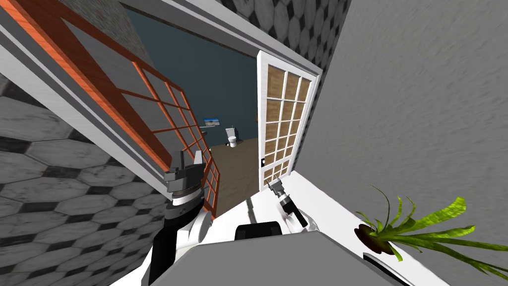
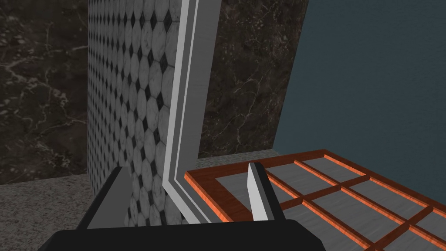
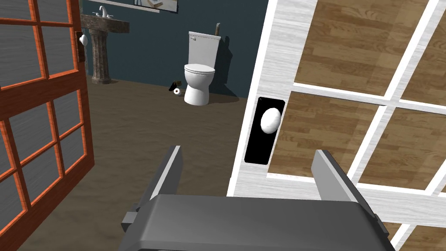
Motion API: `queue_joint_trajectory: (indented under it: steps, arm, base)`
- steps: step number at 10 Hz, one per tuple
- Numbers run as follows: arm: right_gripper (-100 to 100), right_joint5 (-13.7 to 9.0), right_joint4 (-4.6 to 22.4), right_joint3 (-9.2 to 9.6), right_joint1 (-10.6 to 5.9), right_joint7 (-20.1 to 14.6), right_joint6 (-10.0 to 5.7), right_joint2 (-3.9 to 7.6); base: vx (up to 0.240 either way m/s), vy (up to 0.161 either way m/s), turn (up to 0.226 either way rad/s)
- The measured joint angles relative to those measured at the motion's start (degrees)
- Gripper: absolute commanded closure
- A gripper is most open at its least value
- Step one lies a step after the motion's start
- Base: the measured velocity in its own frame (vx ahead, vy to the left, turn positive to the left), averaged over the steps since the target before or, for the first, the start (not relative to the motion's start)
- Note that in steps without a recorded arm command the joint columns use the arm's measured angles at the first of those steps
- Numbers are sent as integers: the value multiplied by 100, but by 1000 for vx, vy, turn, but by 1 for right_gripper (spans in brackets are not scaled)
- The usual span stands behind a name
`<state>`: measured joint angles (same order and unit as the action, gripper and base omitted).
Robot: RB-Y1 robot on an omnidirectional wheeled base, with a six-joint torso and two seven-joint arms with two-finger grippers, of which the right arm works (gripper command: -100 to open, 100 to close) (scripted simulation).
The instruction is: Push the door open
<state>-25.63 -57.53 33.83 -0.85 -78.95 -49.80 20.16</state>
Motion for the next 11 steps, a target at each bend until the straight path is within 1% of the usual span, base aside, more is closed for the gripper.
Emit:
queue_joint_trajectory:
  steps: [4, 6, 7, 8, 9, 10, 11]
  arm:
    - [-100, -99, 455, 178, -158, -433, -149, 98]
    - [-100, -173, 682, 287, -250, -689, -181, 164]
    - [-100, -195, 775, 328, -279, -781, -207, 180]
    - [-100, -208, 927, 373, -322, -868, -268, 172]
    - [-100, -243, 991, 418, -344, -976, -284, 221]
    - [-100, -267, 1131, 465, -402, -1088, -315, 231]
    - [-100, -288, 1311, 522, -459, -1213, -382, 239]
  base:
    - [94, -21, 41]
    - [102, -11, 37]
    - [83, -9, 28]
    - [114, -21, 46]
    - [112, -35, 40]
    - [97, -28, 44]
    - [97, -12, 43]
